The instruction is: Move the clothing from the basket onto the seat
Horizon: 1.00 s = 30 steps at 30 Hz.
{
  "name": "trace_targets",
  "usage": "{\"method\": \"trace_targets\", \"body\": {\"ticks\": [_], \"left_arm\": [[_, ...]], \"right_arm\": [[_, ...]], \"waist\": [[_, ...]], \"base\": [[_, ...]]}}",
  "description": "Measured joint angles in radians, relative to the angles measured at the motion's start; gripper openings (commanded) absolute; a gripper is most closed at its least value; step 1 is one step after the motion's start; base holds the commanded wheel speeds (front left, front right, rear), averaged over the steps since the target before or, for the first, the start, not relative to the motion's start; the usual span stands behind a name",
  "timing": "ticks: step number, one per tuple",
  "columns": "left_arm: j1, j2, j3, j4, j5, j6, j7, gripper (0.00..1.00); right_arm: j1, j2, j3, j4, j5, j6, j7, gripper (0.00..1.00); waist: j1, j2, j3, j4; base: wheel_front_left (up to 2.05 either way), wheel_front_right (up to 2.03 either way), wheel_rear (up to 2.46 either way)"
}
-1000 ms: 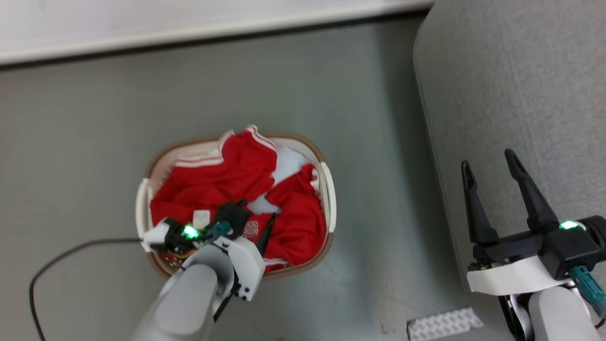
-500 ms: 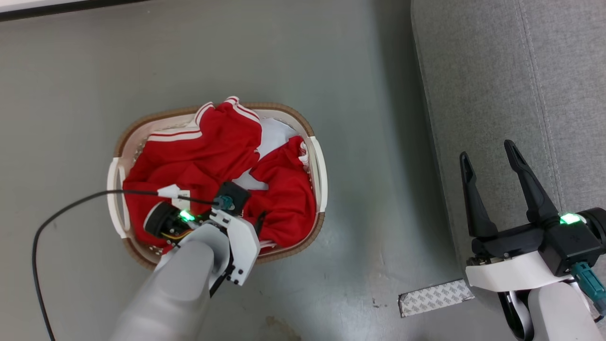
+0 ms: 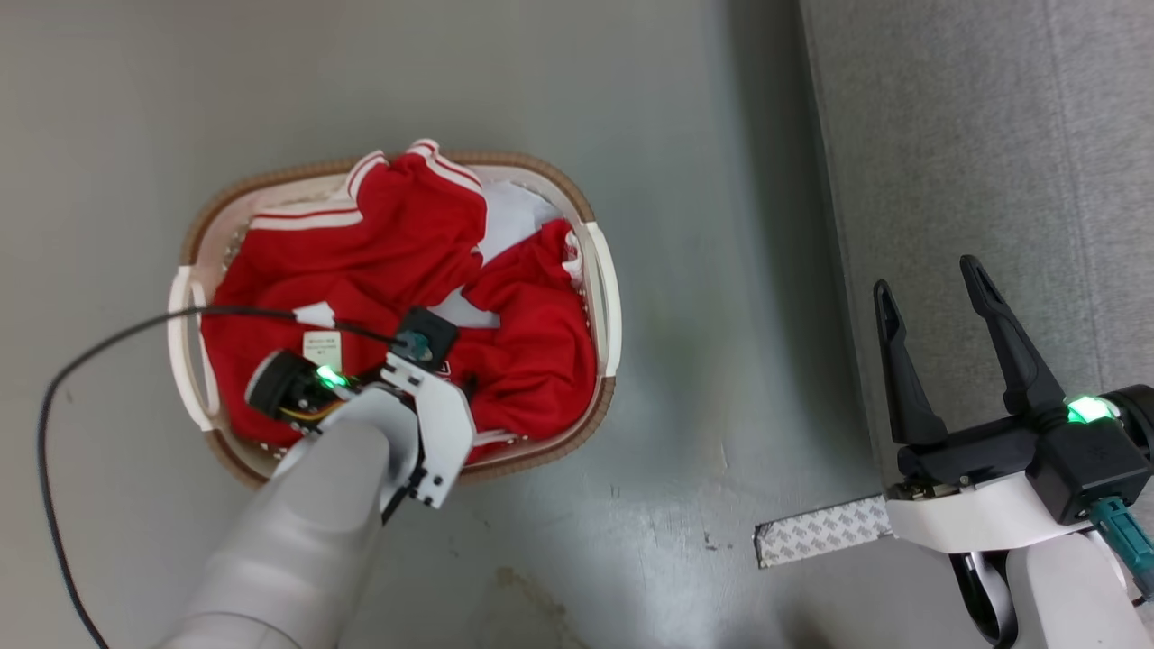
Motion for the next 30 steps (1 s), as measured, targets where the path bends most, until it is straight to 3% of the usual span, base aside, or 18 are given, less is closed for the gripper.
{"method": "trace_targets", "body": {"ticks": [9, 10, 12, 21, 30], "left_arm": [[-0.035, 0.013, -0.016, 0.015, -0.012, 0.002, 0.041, 1.0], [-0.037, 0.013, -0.019, 0.016, -0.013, 0.0, 0.044, 0.89], [-0.039, 0.013, -0.028, 0.017, -0.015, -0.002, 0.044, 0.0], [-0.036, 0.004, -0.02, 0.01, -0.067, -0.011, -0.051, 0.0], [0.067, 0.009, 0.025, -0.023, -0.15, -0.013, -0.184, 0.0]], "right_arm": [[-0.018, 0.0, 0.001, -0.01, 0.011, 0.0, 0.0, 1.0], [-0.019, 0.0, 0.001, -0.01, 0.012, 0.0, 0.0, 1.0], [-0.021, 0.0, 0.0, -0.011, 0.014, 0.0, 0.0, 1.0], [-0.039, 0.0, -0.008, 0.005, 0.041, 0.0, 0.0, 1.0], [-0.009, 0.0, 0.005, 0.052, 0.051, 0.0, 0.0, 1.0]], "waist": [[0.0, 0.0, 0.068, -0.008], [0.0, 0.0, 0.073, -0.009], [0.0, 0.0, 0.08, -0.013], [-0.0001, 0.0, 0.035, -0.003], [-0.0001, 0.0, -0.132, 0.02]], "base": [[0.0, 0.0, 0.0], [0.0, 0.0, 0.0], [0.0, 0.0, 0.0], [0.0, 0.0, 0.0], [0.0, 0.0, 0.0]]}}
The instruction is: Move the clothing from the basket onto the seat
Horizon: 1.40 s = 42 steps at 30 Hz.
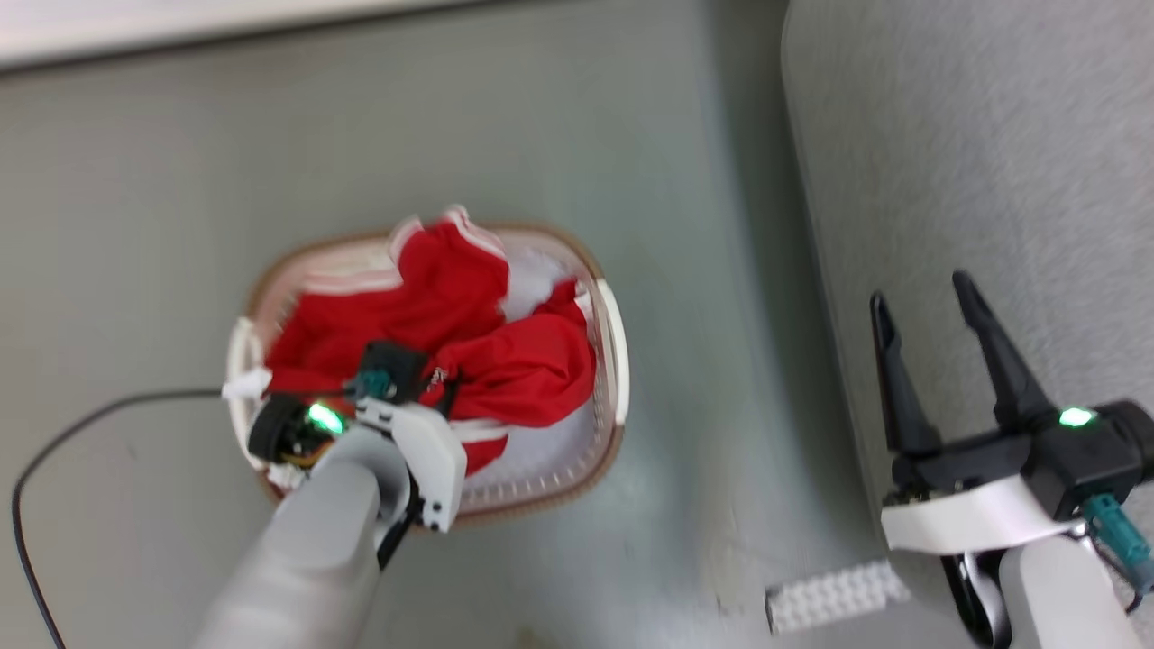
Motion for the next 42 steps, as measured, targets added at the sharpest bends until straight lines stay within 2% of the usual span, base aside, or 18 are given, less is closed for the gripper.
{"method": "trace_targets", "body": {"ticks": [8, 19, 30, 36, 42], "left_arm": [[0.131, 0.009, 0.031, -0.119, -0.056, -0.003, -0.024, 0.0], [0.328, 0.053, 0.072, -0.427, -0.097, 0.03, -0.026, 0.0], [0.528, 0.133, 0.093, -0.814, -0.142, 0.095, 0.096, 0.0], [0.607, 0.168, 0.091, -0.997, -0.147, 0.127, 0.17, 0.0], [0.636, 0.182, 0.058, -1.122, -0.142, 0.132, 0.221, 0.0]], "right_arm": [[0.087, 0.0, -0.004, 0.04, -0.001, 0.0, 0.0, 1.0], [0.179, 0.0, -0.014, 0.069, -0.011, 0.0, 0.0, 1.0], [0.241, 0.0, 0.023, 0.069, -0.02, 0.0, 0.0, 1.0], [0.238, -0.001, 0.103, 0.055, -0.035, 0.0, 0.0, 1.0], [0.184, -0.046, 0.263, 0.05, -0.032, 0.0, 0.0, 1.0]], "waist": [[-0.0002, 0.0, -0.203, 0.031], [-0.0003, 0.0, -0.441, 0.079], [-0.0003, 0.0, -0.579, 0.102], [-0.0003, 0.0, -0.595, 0.111], [-0.0002, 0.0001, -0.601, 0.114]], "base": [[0.0, 0.0, 0.0], [0.0, 0.0, 0.0], [0.0, 0.0, 0.0], [0.0, 0.0, 0.0], [0.0, 0.0, 0.0]]}}
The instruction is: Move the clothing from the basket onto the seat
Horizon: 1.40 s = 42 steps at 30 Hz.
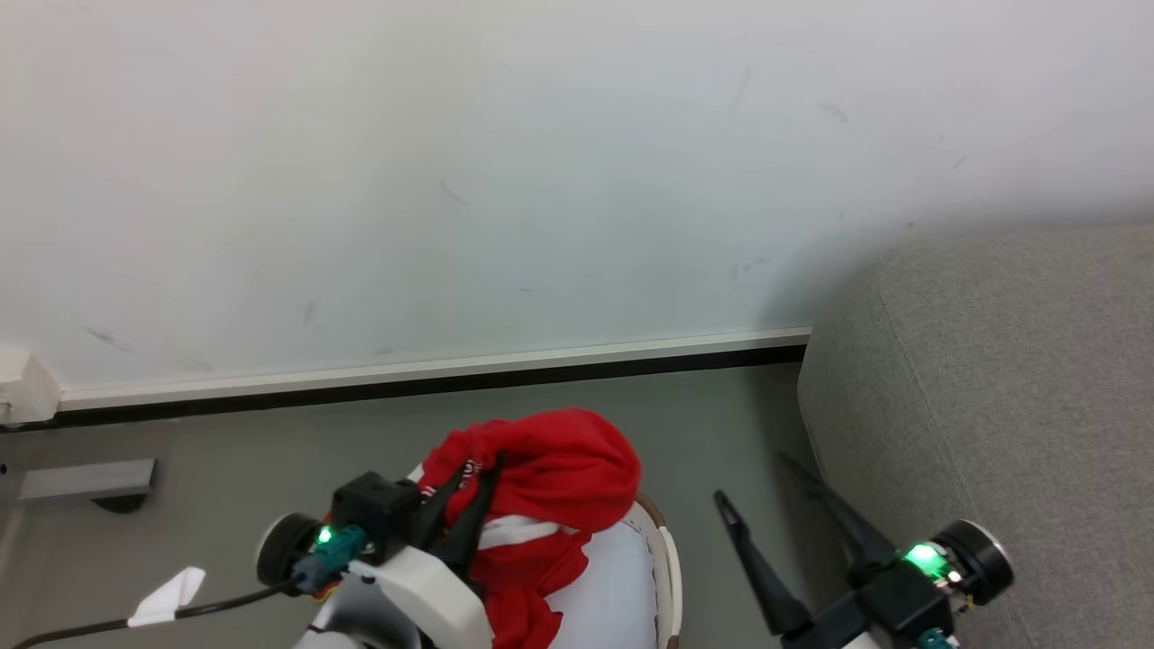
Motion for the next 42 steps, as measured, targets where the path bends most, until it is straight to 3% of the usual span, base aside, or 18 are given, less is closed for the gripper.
{"method": "trace_targets", "body": {"ticks": [12, 20, 25, 26, 27, 28, 29, 33, 34, 35, 36, 37, 38, 42], "left_arm": [[0.01, -0.016, -0.099, -0.077, 0.006, -0.044, 0.059, 0.0], [0.008, -0.033, -0.166, -0.087, -0.004, -0.085, 0.077, 0.0], [0.007, -0.036, -0.197, -0.097, -0.035, -0.103, 0.086, 0.0], [0.007, -0.036, -0.202, -0.098, -0.04, -0.107, 0.087, 0.0], [0.007, -0.037, -0.206, -0.098, -0.044, -0.108, 0.087, 0.0], [0.006, -0.037, -0.208, -0.099, -0.047, -0.108, 0.088, 0.0], [0.006, -0.036, -0.21, -0.099, -0.049, -0.11, 0.088, 0.0], [0.002, -0.034, -0.209, -0.097, -0.052, -0.106, 0.084, 0.0], [0.0, -0.033, -0.206, -0.095, -0.051, -0.1, 0.077, 0.07], [-0.002, -0.032, -0.204, -0.093, -0.049, -0.096, 0.07, 0.23], [-0.002, -0.032, -0.203, -0.091, -0.046, -0.092, 0.064, 0.44], [-0.002, -0.032, -0.203, -0.089, -0.043, -0.089, 0.057, 0.8], [-0.003, -0.032, -0.202, -0.084, -0.042, -0.086, 0.051, 1.0], [-0.004, -0.033, -0.201, -0.06, -0.035, -0.076, 0.028, 1.0]], "right_arm": [[-0.177, -0.117, 0.329, 0.107, 0.059, 0.0, 0.0, 1.0], [-0.245, -0.128, 0.467, 0.212, 0.164, 0.0, 0.0, 1.0], [-0.269, -0.12, 0.495, 0.241, 0.212, 0.0, 0.0, 1.0], [-0.272, -0.119, 0.5, 0.248, 0.223, 0.0, 0.0, 0.48], [-0.274, -0.118, 0.504, 0.253, 0.234, 0.0, 0.0, 0.48], [-0.274, -0.116, 0.505, 0.258, 0.247, 0.0, 0.0, 0.09], [-0.275, -0.114, 0.511, 0.261, 0.255, 0.0, 0.0, 0.0], [-0.275, -0.114, 0.512, 0.258, 0.3, 0.0, 0.0, 0.0], [-0.275, -0.114, 0.505, 0.254, 0.304, 0.0, 0.0, 0.0], [-0.275, -0.115, 0.497, 0.249, 0.309, 0.0, 0.0, 0.0], [-0.275, -0.118, 0.491, 0.246, 0.31, 0.0, 0.0, 0.0], [-0.274, -0.12, 0.482, 0.244, 0.311, 0.0, 0.0, 0.0], [-0.272, -0.122, 0.469, 0.24, 0.313, 0.0, 0.0, 0.0], [-0.255, -0.129, 0.409, 0.225, 0.315, 0.0, 0.0, 0.0]], "waist": [[0.0002, 0.0, -0.005, 0.003], [0.0002, 0.0, -0.012, 0.005], [0.0002, -0.0001, -0.012, 0.003], [0.0002, 0.0, -0.012, 0.003], [0.0002, 0.0, -0.012, 0.002], [0.0002, 0.0, -0.012, 0.002], [0.0002, 0.0, -0.011, 0.002], [0.0002, 0.0, -0.011, -0.001], [0.0002, 0.0, -0.011, -0.002], [0.0002, 0.0, -0.011, -0.002], [0.0002, 0.0, -0.011, -0.003], [0.0002, 0.0, -0.011, -0.004], [0.0002, 0.0, -0.011, -0.004], [0.0002, 0.0, -0.01, -0.009]], "base": [[0.0, 0.0, 0.0], [0.0, 0.0, 0.0], [0.0, 0.0, 0.0], [0.0, 0.0, 0.0], [0.0, 0.0, 0.0], [0.0, 0.0, 0.0], [0.0, 0.0, 0.0], [0.0, 0.0, 0.0], [0.0, 0.0, 0.0], [0.0, 0.0, 0.0], [0.0, 0.0, 0.0], [0.0, 0.0, 0.0], [0.0, 0.0, 0.0], [0.0, 0.0, 0.0]]}}
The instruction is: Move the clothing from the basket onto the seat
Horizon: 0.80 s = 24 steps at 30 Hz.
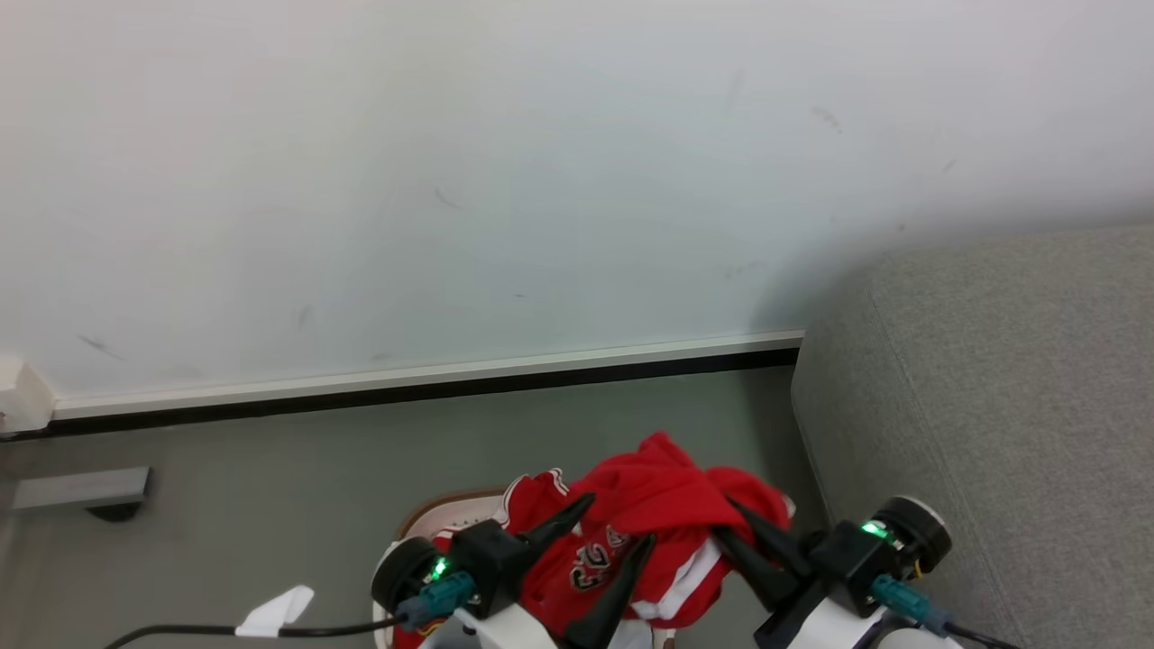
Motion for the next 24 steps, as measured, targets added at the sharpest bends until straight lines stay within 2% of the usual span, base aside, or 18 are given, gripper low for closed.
{"method": "trace_targets", "body": {"ticks": [11, 24], "left_arm": [[-0.006, -0.016, -0.013, 0.083, 0.029, 0.007, -0.101, 1.0], [-0.045, -0.047, -0.042, 0.161, 0.036, 0.005, -0.155, 1.0]], "right_arm": [[0.049, -0.022, -0.192, -0.063, -0.041, 0.0, 0.0, 0.0], [0.106, -0.036, -0.344, -0.117, -0.088, 0.0, 0.0, 0.0]], "waist": [[0.0, 0.0, 0.013, -0.067], [0.0, 0.0, 0.039, -0.23]], "base": [[0.0, 0.0, 0.0], [0.0, 0.0, 0.0]]}}
